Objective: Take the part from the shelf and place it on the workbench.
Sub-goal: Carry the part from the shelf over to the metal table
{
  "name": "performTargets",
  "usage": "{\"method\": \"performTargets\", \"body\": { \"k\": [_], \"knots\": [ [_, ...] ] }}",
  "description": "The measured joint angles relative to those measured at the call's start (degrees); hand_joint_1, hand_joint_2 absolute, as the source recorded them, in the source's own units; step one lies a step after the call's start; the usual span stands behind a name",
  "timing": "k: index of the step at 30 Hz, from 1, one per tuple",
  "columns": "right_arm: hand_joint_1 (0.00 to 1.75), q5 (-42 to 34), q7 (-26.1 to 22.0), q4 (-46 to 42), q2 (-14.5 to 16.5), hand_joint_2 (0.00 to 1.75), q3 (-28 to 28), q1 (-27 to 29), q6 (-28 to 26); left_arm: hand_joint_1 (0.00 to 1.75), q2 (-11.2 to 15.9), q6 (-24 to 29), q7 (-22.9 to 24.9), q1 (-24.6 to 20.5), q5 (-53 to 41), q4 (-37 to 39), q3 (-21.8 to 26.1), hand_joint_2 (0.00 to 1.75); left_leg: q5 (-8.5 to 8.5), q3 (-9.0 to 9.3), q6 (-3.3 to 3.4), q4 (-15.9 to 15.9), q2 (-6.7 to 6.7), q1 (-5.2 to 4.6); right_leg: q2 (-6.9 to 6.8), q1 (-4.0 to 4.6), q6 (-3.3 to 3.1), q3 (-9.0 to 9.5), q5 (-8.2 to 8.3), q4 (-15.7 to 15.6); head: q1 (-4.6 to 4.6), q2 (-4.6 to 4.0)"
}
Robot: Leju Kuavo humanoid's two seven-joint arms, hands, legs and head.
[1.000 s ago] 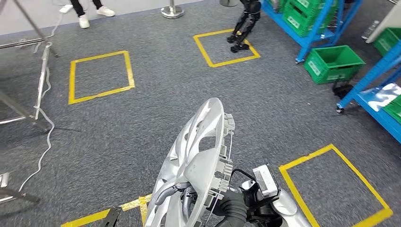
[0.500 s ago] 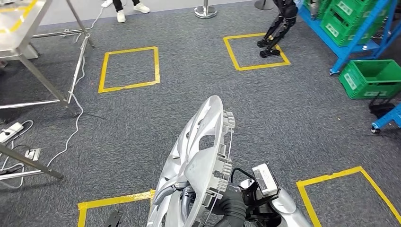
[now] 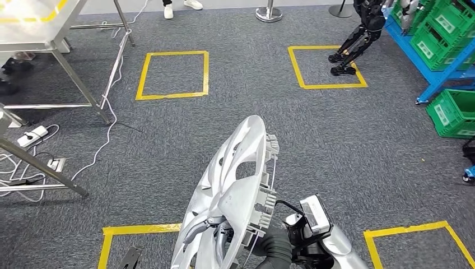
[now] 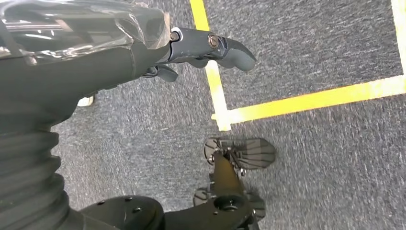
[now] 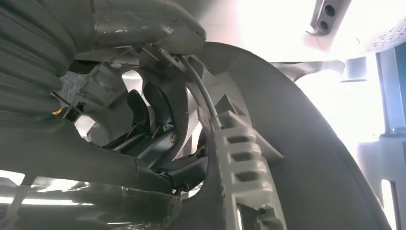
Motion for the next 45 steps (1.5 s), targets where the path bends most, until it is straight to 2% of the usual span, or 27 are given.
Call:
{"method": "performTargets", "body": {
  "k": [2, 4, 8, 10, 12, 13, 14, 15, 17, 18, 21, 23, 25, 27, 28, 29, 30, 32, 33, 34, 35, 37, 39, 41, 43, 44, 45],
  "knots": [
    [1.75, 0.0, 0.0, 0.0, -0.05, 1.75, 0.02, -0.04, 0.0, 0.0, -0.06, 0.0, 0.0, 0.0, 0.0, 0.0, 0.01, 1.75, -0.34, 0.07, -0.51, 0.43, -0.69, -0.08, 0.1, -0.45, 0.96, 3.65, 3.67, -8.34, 0.02, 0.0],
    [1.75, 0.01, 0.0, 0.0, -0.05, 1.75, 0.06, -0.06, 0.0, 0.0, -0.06, 0.0, 0.0, 0.04, 0.0, 0.01, 0.02, 1.75, -0.74, -0.13, -1.18, 0.97, -1.04, -0.22, 0.21, -0.45, 0.58, 5.78, 5.53, -12.93, -0.02, 0.0],
    [1.75, 0.0, -0.01, -0.01, 0.05, 1.75, 0.11, -0.21, 0.0, 0.0, -0.11, -0.01, 0.0, 0.25, 0.0, 0.01, 0.01, 1.75, -1.66, -0.64, -2.31, 2.04, -0.64, 0.32, 0.21, -0.21, -1.18, 6.18, 5.92, -13.42, -0.08, 0.0],
    [1.75, -0.02, -0.02, -0.01, 0.15, 1.75, 0.14, -0.27, 0.0, 0.0, -0.13, -0.01, 0.0, 0.27, 0.0, 0.01, 0.0, 1.75, -4.33, -2.78, -2.76, 6.75, 0.08, 0.51, 0.19, -0.24, -1.83, 6.45, 5.86, -13.51, -0.13, 0.0],
    [1.75, -0.12, -0.02, 0.0, 0.17, 1.75, 0.2, -0.26, 0.0, 0.0, -0.13, 0.0, 0.0, 0.31, 0.0, 0.02, 0.0, 1.75, -7.51, -6.55, -3.01, 14.38, 0.34, 0.54, 0.17, 0.09, -2.21, 6.56, 5.72, -13.49, -0.13, 0.0],
    [1.75, -0.2, -0.01, 0.0, 0.16, 1.75, 0.24, -0.25, 0.0, 0.0, -0.14, 0.0, 0.0, 0.35, 0.0, 0.02, 0.0, 1.75, -8.11, -7.99, -3.0, 16.96, 0.35, 0.54, 0.16, 0.27, -2.29, 6.59, 5.67, -13.49, -0.13, 0.0],
    [1.75, -0.3, -0.01, 0.0, 0.16, 1.75, 0.27, -0.25, 0.0, 0.0, -0.15, 0.0, 0.0, 0.39, 0.0, 0.02, 0.01, 1.75, -7.66, -8.45, -2.87, 17.52, 0.35, 0.53, 0.16, 0.45, -2.36, 6.66, 5.62, -13.48, -0.13, 0.0],
    [1.75, -0.38, 0.0, 0.0, 0.15, 1.75, 0.3, -0.25, 0.0, 0.0, -0.15, 0.0, 0.0, 0.41, 0.0, 0.02, 0.01, 1.75, -6.18, -7.7, -2.6, 15.72, 0.36, 0.49, 0.17, 0.62, -2.44, 6.78, 5.55, -13.48, -0.13, 0.0],
    [1.75, -0.46, 0.0, 0.0, 0.16, 1.75, 0.31, -0.27, 0.0, 0.0, -0.07, 0.0, 0.0, 0.41, 0.0, 0.01, 0.04, 1.75, -2.68, -4.15, -1.71, 8.57, 0.55, 0.18, 0.18, 0.87, -2.57, 7.12, 5.42, -13.52, -0.11, 0.0],
    [1.75, -0.5, 0.0, 0.0, 0.15, 1.75, 0.32, -0.28, 0.0, 0.0, 0.0, 0.01, 0.0, 0.39, 0.0, 0.01, 0.05, 1.75, -1.62, -2.48, -1.23, 5.24, 0.74, -0.12, 0.17, 1.02, -2.55, 7.18, 5.36, -13.54, -0.11, 0.0],
    [1.75, -0.55, 0.01, -0.01, 0.15, 1.75, 0.36, -0.3, 0.0, 0.0, 0.24, 0.03, -0.02, 0.4, 0.0, 0.02, 0.16, 1.75, -1.29, -0.9, -0.26, 1.8, 1.01, -0.88, 0.08, 1.07, -2.01, 7.04, 5.36, -13.76, -0.13, 0.0],
    [1.75, -0.52, 0.02, -0.02, 0.13, 1.75, 0.41, -0.34, 0.0, 0.0, 0.28, 0.03, -0.03, 0.46, 0.0, 0.02, 0.32, 1.75, -0.71, -0.02, 0.22, 0.53, 0.88, -0.62, 0.05, 1.02, -1.64, 6.78, 5.03, -13.39, -0.11, 0.0],
    [1.75, -0.27, 0.02, -0.02, 0.07, 1.75, 0.44, -0.53, 0.02, 0.0, 0.19, 0.02, -0.04, 0.35, -0.01, 0.01, 0.48, 1.75, -0.07, 0.92, 0.56, -0.75, 0.65, -0.31, 0.12, 0.97, -1.73, 4.88, 3.15, -9.45, -0.04, 0.0],
    [1.75, 0.15, 0.03, 0.02, -0.01, 1.75, 0.49, -0.6, 0.04, 0.0, 0.09, 0.02, -0.04, 0.22, -0.14, 0.0, 0.6, 1.75, 0.02, 0.98, 0.65, -0.88, 0.18, -0.37, 0.19, 0.63, -1.8, 1.16, 0.31, -1.94, -0.03, 0.0],
    [1.75, 0.33, 0.03, 0.04, -0.07, 1.75, 0.5, -0.56, 0.04, 0.0, 0.07, 0.02, -0.04, 0.2, -0.22, 0.0, 0.68, 1.75, 0.01, 0.93, 0.62, -0.84, -0.18, -0.34, 0.2, 0.37, -1.57, -0.4, -0.54, 1.05, -0.04, 0.0],
    [1.75, 0.45, 0.03, 0.07, -0.14, 1.75, 0.51, -0.51, 0.04, 0.0, 0.02, 0.02, -0.04, 0.19, -0.32, 0.0, 0.75, 1.75, -0.02, 0.9, 0.55, -0.78, -0.61, -0.29, 0.2, 0.09, -1.11, -1.05, -0.61, 2.14, -0.04, 0.0],
    [1.75, 0.55, 0.02, 0.08, -0.21, 1.75, 0.51, -0.5, 0.05, 0.0, -0.01, 0.02, -0.04, 0.18, -0.41, 0.0, 0.81, 1.75, -0.07, 0.87, 0.38, -0.64, -1.14, -0.19, 0.23, -0.23, -0.44, -0.52, 0.19, 0.95, -0.04, 0.0],
    [1.75, 0.79, -0.02, 0.09, -0.31, 1.75, 0.51, -0.51, 0.06, 0.0, -0.09, 0.02, -0.04, 0.14, -0.59, -0.01, 0.87, 1.75, -0.43, 0.69, -0.31, 0.11, -2.34, 0.13, 1.22, -1.06, 1.06, 3.12, 3.08, -6.32, -0.01, 0.0],
    [1.75, 0.93, -0.04, 0.09, -0.31, 1.75, 0.52, -0.51, 0.07, 0.0, -0.07, 0.02, -0.03, 0.08, -0.72, -0.02, 0.89, 1.75, -0.73, 0.43, -0.8, 0.72, -2.92, 0.19, 1.85, -1.29, 1.31, 4.9, 4.19, -9.66, 0.02, 0.0],
    [1.75, 1.07, -0.09, 0.1, -0.31, 1.75, 0.51, -0.5, 0.09, 0.0, -0.03, 0.02, -0.02, 0.04, -0.84, -0.02, 0.91, 1.75, -0.95, 0.1, -1.27, 1.21, -3.41, 0.23, 2.33, -1.33, 1.2, 6.01, 4.8, -11.73, 0.01, 0.0],
    [1.75, 1.18, -0.16, 0.11, -0.32, 1.75, 0.51, -0.48, 0.12, 0.0, -0.01, 0.02, -0.01, 0.02, -0.95, -0.02, 0.92, 1.75, -1.04, -0.21, -1.68, 1.49, -3.78, 0.29, 2.53, -1.18, 0.72, 6.33, 4.88, -12.33, -0.01, 0.0],
    [1.75, 1.31, -0.29, 0.13, -0.28, 1.75, 0.49, -0.49, 0.17, 0.0, -0.01, 0.01, 0.03, 0.06, -1.07, -0.02, 0.93, 1.75, -0.96, -0.57, -2.28, 1.54, -4.26, 0.57, 1.78, -0.81, -0.35, 6.27, 5.04, -12.23, -0.06, 0.0],
    [1.75, 1.34, -0.36, 0.13, -0.14, 1.75, 0.49, -0.55, 0.19, 0.0, -0.06, 0.0, 0.04, 0.11, -1.09, -0.02, 0.93, 1.75, -1.84, -1.36, -2.72, 2.98, -3.02, 0.78, 1.03, -0.8, -1.11, 6.39, 5.16, -12.38, -0.14, 0.0],
    [1.75, 1.43, -0.39, 0.13, -0.03, 1.75, 0.49, -0.56, 0.2, 0.0, -0.09, 0.0, 0.04, 0.0, -1.09, -0.02, 0.96, 1.75, -4.73, -4.05, -2.97, 8.51, -0.72, 0.75, 0.16, -0.52, -1.6, 6.53, 5.07, -12.45, -0.25, 0.0],
    [1.75, 1.57, -0.42, 0.13, -0.01, 1.75, 0.49, -0.5, 0.21, 0.0, -0.15, -0.04, 0.04, -0.12, -1.1, -0.02, 0.98, 1.75, -7.6, -7.65, -2.99, 15.69, 0.28, 0.74, -0.91, 0.05, -1.92, 6.54, 4.89, -12.43, -0.28, 0.0],
    [1.75, 1.63, -0.41, 0.13, 0.0, 1.75, 0.49, -0.48, 0.22, 0.0, -0.2, -0.06, 0.04, -0.1, -1.1, -0.02, 0.98, 1.75, -7.89, -8.61, -2.82, 17.46, 0.39, 0.7, -1.49, 0.35, -2.05, 6.56, 4.8, -12.43, -0.28, 0.0],
    [1.75, 1.67, -0.4, 0.13, 0.03, 1.75, 0.49, -0.46, 0.22, 0.0, -0.23, -0.08, 0.04, -0.07, -1.11, -0.02, 0.98, 1.75, -7.19, -8.48, -2.52, 17.12, 0.49, 0.61, -2.07, 0.62, -2.17, 6.62, 4.71, -12.43, -0.27, 0.0]
  ]
}}
